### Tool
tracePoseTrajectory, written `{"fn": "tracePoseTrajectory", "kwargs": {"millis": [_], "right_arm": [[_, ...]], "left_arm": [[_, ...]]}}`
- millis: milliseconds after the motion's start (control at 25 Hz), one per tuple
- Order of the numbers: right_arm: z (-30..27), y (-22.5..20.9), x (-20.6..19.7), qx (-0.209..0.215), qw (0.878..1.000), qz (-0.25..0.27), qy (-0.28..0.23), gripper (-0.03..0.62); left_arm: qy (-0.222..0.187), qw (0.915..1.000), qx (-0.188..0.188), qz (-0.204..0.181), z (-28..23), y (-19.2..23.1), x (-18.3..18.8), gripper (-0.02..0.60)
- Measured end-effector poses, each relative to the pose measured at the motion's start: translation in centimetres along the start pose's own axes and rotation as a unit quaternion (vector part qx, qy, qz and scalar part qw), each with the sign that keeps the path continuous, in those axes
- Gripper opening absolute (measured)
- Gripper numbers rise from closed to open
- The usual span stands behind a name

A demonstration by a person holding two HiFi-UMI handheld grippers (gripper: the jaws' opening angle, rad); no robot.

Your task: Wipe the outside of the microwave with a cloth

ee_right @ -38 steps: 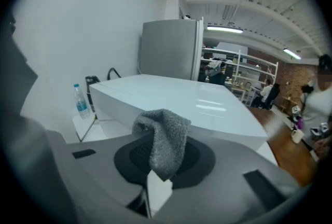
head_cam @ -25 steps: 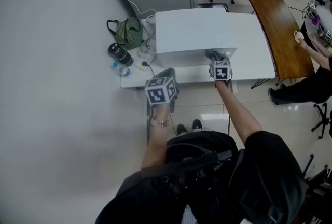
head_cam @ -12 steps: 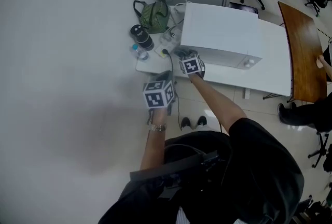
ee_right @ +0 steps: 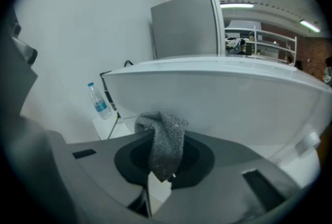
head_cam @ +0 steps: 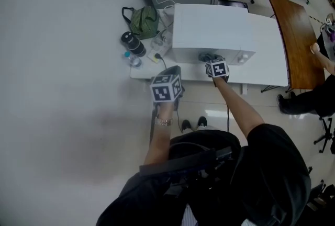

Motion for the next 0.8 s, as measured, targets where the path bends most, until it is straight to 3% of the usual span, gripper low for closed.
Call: {"fn": "tracePoseTrajectory", "kwargs": {"millis": [240, 360, 520, 800], "right_arm": [[5.2, -11.4, -4.0, -0.109, 0.991, -0.072, 0.017, 0.038], [6.5, -13.7, -5.1, -0.126, 0.988, -0.084, 0.019, 0.035], [5.1, -10.5, -4.6, -0.1, 0.993, -0.057, -0.011, 0.035], [-2.8, 4.0, -2.0, 0.05, 0.998, -0.025, -0.033, 0.035]], "left_arm": [[0.002, 0.9988, -0.045, -0.017, -1.9, -3.0, 0.5, 0.002], [0.001, 0.9988, -0.047, -0.015, -1.9, -2.9, 0.4, 0.002], [-0.006, 0.9996, -0.029, -0.004, -1.1, -1.2, 0.3, 0.002], [-0.012, 0.9994, 0.026, 0.017, 2.2, 2.7, -0.6, 0.002]]}}
Point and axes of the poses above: the fingertips, and each gripper's own axes: z backward along the fingers, y to its left, x out of its top, the point moved 5 cm from there along z, backward along the fingers, and after that the axes turned 2 degrees about y, right-handed, at the moved point
